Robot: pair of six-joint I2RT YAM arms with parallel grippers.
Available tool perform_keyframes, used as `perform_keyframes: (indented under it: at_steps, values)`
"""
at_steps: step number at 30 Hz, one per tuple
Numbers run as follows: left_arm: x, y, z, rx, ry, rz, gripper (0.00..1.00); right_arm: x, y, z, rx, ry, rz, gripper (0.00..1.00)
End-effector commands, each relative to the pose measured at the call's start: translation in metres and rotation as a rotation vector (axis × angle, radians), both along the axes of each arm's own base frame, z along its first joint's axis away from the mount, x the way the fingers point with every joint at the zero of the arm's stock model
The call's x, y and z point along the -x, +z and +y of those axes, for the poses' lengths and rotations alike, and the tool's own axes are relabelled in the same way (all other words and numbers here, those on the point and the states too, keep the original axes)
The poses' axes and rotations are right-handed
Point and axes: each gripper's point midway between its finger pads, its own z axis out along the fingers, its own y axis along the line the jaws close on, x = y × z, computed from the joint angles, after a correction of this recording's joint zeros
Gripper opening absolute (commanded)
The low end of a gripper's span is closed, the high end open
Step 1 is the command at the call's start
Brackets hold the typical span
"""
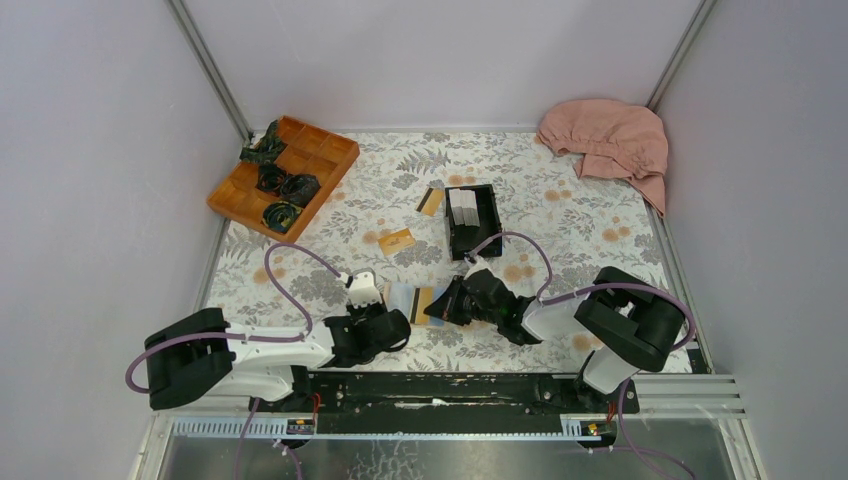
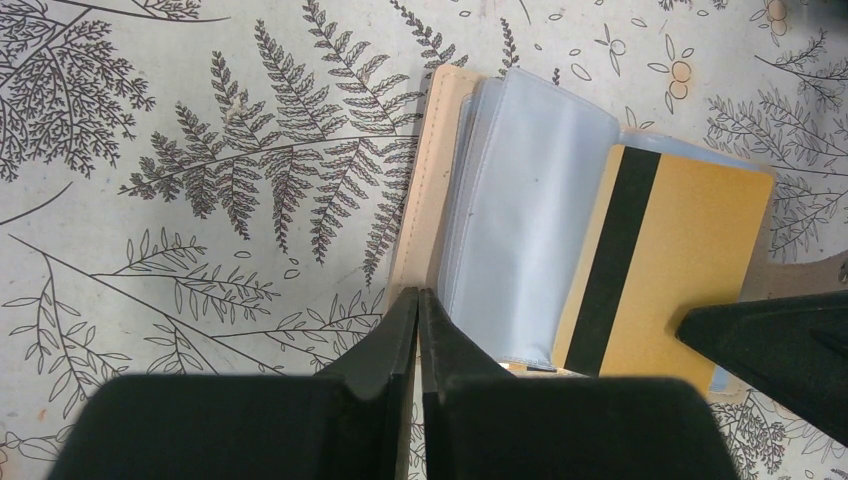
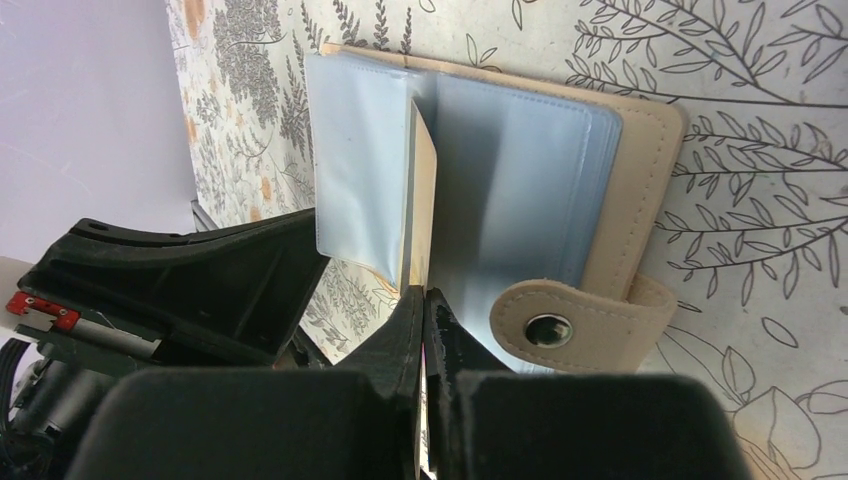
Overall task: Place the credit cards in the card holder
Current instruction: Insert the credit card into the card holder.
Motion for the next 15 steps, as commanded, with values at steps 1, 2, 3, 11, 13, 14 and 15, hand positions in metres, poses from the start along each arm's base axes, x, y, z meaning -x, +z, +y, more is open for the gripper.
perform_keyframes:
  at_steps: [1,2,3,11,13,14,15]
  values:
    - [0.0212,-0.019,-0.0063,0.007,-0.048,0.117,0.07,0.0079,-0.0141,-0.0048,0.086,0.055,-0.002,0.0]
    - [0.0211,-0.019,-0.0061,0.005,-0.047,0.117,0.07,0.0083,-0.0151,-0.0055,0.098,0.062,-0.008,0.0]
    - [0.0214,-0.0194,-0.0057,0.001,-0.048,0.118,0.07,0.0088,-0.016,-0.0062,0.107,0.068,-0.008,0.0]
    - [0.0215,-0.0201,-0.0034,-0.015,-0.046,0.12,0.07,0.0103,-0.0197,-0.0091,0.16,0.109,-0.026,0.0]
    - [0.0216,-0.0204,-0.0033,-0.019,-0.046,0.121,0.06,0.0104,-0.0208,-0.0089,0.171,0.116,-0.027,0.0]
    - [0.022,-0.0213,-0.0024,-0.024,-0.046,0.124,0.06,0.0103,-0.0217,-0.0094,0.174,0.118,-0.027,0.0]
    - [0.0221,-0.0219,-0.0016,-0.027,-0.045,0.125,0.06,0.0102,-0.0216,-0.009,0.175,0.12,-0.029,0.0]
